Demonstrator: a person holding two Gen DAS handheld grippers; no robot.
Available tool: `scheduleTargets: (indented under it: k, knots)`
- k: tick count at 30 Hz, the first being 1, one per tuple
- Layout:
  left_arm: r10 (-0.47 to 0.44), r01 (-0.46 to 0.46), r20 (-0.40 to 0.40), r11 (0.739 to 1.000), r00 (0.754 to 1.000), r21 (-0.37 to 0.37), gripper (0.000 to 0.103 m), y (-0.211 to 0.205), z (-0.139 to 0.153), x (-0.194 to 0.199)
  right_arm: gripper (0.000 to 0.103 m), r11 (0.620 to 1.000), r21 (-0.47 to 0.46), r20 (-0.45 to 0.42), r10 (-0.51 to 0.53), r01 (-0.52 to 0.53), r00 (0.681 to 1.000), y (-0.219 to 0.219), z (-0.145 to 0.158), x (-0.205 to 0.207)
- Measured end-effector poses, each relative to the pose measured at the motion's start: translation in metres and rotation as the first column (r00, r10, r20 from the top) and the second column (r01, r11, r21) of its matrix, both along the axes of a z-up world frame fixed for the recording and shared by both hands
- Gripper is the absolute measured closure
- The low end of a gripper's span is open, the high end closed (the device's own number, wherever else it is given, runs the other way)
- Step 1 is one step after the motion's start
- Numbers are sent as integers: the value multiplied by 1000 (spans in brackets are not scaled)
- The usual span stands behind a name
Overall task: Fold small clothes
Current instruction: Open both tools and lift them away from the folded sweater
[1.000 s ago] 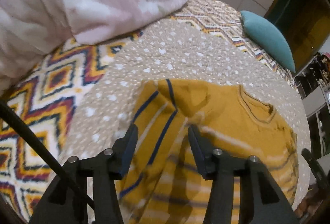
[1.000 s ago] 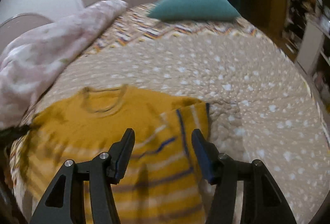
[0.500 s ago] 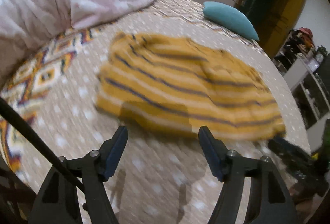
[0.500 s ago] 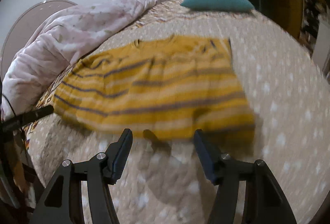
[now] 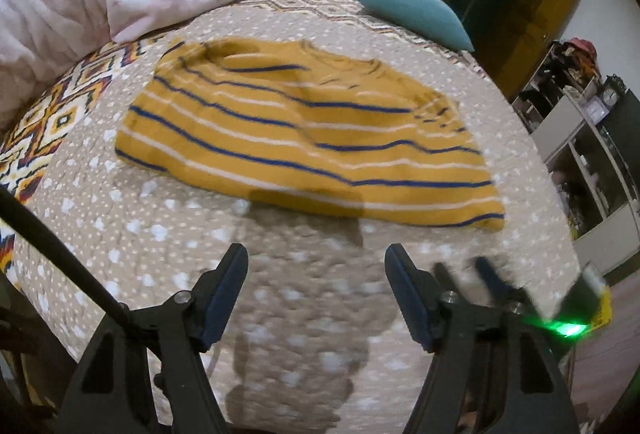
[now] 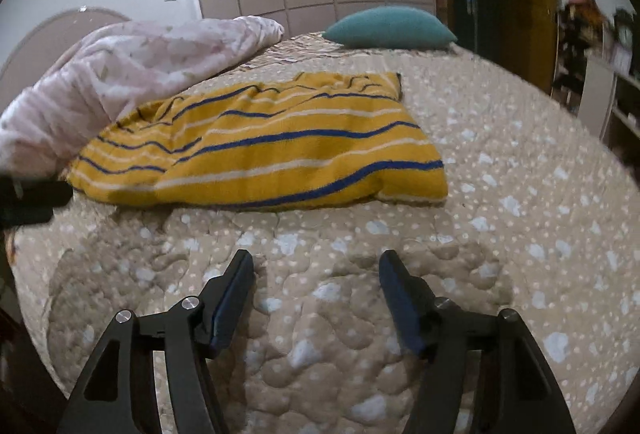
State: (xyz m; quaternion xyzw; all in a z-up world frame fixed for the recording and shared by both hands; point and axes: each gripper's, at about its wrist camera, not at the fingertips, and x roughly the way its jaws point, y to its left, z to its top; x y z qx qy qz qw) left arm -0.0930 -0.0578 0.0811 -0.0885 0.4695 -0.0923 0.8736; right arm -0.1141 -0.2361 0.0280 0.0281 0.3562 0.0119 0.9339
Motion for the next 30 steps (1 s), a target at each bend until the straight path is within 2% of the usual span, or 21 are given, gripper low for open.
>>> scheduleTargets:
  k: [3,8,17,23,30]
  knots:
    - [-13,13,13,1000,1000,13,33,-18,13,-4,30,1000,5,7,13,-13,1000,-2,-1,1]
    - [-58,54,55,995,997,82,33,-51,32,-8,28,998,59,23,36,-37,999,-12,-3,-2]
    - [-97,90,53,990,994,112,33,-77,35,-9,26,996,79,32,47,-50,998,-13,-3,-2]
    - [-77,71,65,993,995,91,33,-72,37,-12,25,994,90,41,49,-53,998,-16,-3,-5]
    - [-10,3,112,998,994,61,33,-28,41,-17,24,996,68,54,50,-53,997,-12,-4,-6]
